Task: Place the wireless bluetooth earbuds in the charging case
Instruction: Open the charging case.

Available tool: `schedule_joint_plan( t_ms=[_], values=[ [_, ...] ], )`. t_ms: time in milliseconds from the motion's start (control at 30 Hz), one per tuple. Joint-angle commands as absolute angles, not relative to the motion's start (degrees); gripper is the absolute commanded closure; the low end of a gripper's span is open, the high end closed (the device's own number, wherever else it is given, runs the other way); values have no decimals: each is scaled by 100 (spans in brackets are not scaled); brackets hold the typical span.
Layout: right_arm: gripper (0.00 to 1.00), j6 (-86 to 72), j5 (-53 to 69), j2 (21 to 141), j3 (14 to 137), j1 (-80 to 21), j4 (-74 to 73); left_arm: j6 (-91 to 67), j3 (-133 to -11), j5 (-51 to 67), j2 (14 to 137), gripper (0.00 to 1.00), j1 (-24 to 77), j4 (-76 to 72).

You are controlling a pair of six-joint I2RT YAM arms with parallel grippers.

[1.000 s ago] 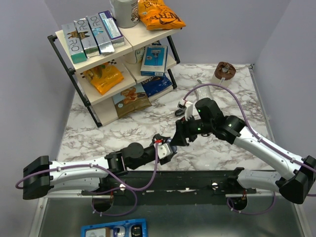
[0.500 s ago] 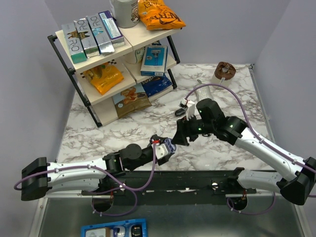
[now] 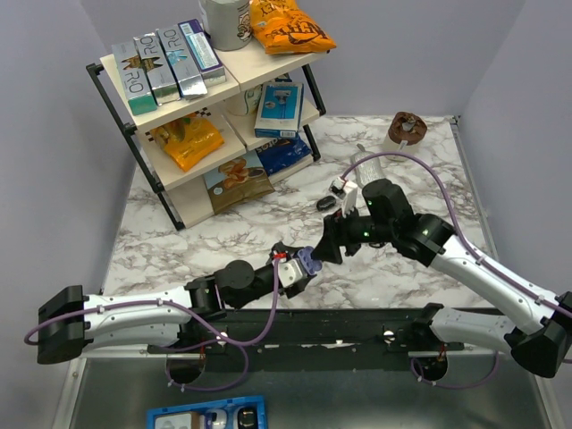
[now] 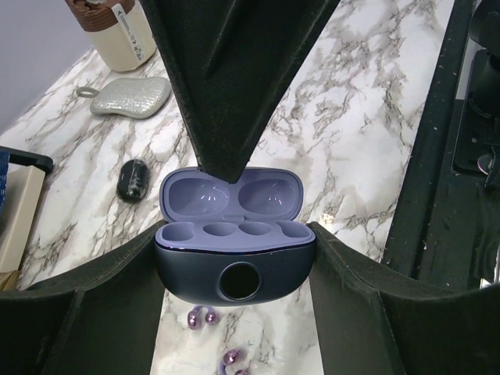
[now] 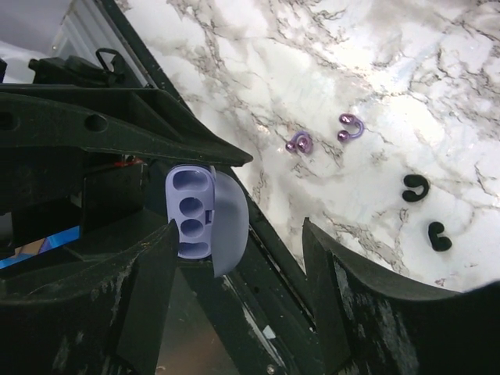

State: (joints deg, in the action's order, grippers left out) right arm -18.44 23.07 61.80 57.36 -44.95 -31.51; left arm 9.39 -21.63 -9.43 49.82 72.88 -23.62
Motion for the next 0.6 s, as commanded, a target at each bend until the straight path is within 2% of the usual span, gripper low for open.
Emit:
schedule_joint_plan(
  t_ms=[0,300,500,567],
  values=[
    [28,-1933,2672,6310,5599,-4509,-2918,958,-2294,-1028,5010,100,7330,-2663],
    [45,-2057,2689,6460,5484,-4517,-2725,967,-2303,-1046,4913,100,7330,-2716],
    [62,-2022,2839,6539,5502,-4509,-2628,932,-2268,-1037,4878,100,7330,-2725],
    [71,-2013,2926,6556,5476,-4509,-2584,897,-2259,-1055,4887,100,7330,-2751]
  ],
)
